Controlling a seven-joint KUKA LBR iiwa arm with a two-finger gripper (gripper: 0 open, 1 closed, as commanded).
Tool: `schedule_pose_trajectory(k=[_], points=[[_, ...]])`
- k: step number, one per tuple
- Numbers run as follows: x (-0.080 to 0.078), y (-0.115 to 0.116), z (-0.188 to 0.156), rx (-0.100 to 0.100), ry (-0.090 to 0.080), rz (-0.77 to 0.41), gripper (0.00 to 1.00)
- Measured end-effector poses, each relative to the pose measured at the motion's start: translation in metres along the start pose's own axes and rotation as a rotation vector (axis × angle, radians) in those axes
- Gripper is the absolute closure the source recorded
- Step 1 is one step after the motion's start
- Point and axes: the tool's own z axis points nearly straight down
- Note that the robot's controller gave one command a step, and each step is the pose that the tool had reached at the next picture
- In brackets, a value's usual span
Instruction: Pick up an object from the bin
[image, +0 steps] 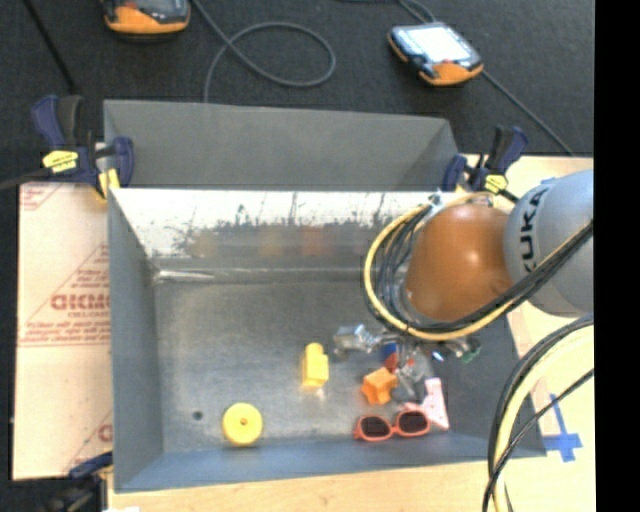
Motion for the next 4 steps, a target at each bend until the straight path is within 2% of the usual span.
schedule_pose_trajectory(k=[1,4], points=[[-0.0095,-0.0020,0.0181,0.005,-0.005,-0.200,1.00],[-0.0103,-0.0008,0.0142,0.000,-0.004,-0.214,1.00]])
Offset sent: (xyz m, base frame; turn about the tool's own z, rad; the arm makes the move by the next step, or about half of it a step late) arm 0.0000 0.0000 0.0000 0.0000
